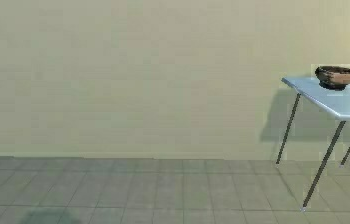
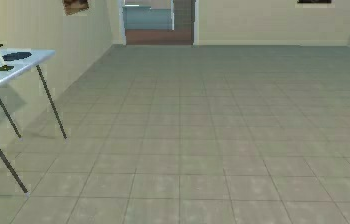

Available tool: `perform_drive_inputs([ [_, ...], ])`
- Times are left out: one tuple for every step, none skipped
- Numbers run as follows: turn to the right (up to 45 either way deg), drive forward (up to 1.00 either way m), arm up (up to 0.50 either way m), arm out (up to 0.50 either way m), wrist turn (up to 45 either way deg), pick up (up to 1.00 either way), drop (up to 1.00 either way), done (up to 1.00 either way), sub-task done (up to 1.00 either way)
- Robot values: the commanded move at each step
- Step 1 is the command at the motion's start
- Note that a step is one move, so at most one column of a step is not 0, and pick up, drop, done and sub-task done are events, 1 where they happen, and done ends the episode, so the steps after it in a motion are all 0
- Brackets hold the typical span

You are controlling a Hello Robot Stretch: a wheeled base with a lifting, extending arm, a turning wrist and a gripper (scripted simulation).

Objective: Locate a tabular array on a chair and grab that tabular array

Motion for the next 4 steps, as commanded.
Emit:
perform_drive_inputs([
  [-6.0,0.00,0.00,0.00,0.0,0.00,0.00,0.00,0.00],
  [0.0,0.25,0.00,0.00,0.0,0.00,0.00,0.00,0.00],
  [-45.0,0.00,0.00,0.00,0.0,0.00,0.00,0.00,0.00],
  [-39.0,0.00,0.00,0.00,0.0,0.00,0.00,0.00,0.00],
])
